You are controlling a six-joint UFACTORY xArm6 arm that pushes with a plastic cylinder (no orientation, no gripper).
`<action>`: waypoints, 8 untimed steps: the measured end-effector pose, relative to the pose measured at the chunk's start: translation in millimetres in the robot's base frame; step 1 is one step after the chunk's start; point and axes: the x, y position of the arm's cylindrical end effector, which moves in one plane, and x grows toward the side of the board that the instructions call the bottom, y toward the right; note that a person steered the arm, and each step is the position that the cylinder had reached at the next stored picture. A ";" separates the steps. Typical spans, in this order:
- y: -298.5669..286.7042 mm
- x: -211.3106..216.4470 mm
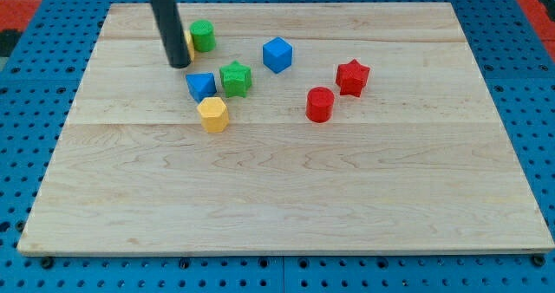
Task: Slide the blue cube towards the red circle
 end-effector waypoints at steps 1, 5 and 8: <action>13.6 -27.4; 90.1 -27.2; 103.3 -25.4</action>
